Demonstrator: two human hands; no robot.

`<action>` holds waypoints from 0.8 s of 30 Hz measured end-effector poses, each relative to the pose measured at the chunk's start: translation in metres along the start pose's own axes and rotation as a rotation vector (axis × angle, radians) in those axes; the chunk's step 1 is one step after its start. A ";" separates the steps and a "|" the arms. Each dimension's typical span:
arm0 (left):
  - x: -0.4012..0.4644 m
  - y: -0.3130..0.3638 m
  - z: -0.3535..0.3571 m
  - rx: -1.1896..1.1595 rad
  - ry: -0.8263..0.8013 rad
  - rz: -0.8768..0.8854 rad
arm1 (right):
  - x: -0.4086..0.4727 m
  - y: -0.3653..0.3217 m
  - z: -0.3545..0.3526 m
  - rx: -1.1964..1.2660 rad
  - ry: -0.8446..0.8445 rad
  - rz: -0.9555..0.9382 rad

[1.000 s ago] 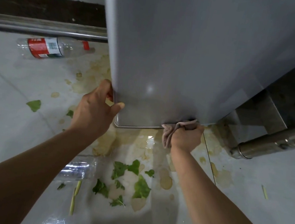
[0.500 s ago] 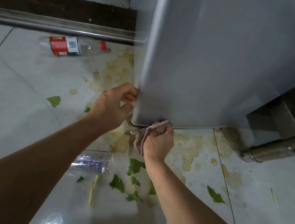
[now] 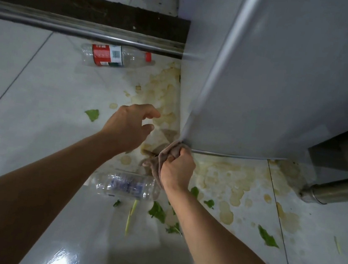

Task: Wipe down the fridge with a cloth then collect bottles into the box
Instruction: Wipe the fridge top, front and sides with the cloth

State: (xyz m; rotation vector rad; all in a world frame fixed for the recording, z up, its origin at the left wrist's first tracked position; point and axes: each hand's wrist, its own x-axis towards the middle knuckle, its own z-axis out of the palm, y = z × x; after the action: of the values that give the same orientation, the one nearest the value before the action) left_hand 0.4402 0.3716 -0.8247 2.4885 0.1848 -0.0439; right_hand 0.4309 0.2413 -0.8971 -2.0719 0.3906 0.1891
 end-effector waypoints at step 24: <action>-0.081 0.040 -0.177 0.086 -0.134 -0.321 | -0.080 -0.193 -0.100 -0.506 -0.407 -0.352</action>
State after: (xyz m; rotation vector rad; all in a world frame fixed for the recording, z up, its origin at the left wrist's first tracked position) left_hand 0.3632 0.4365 -0.6529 2.5057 0.5332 -0.3577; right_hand 0.4214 0.2618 -0.6666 -2.4758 -0.3023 0.5276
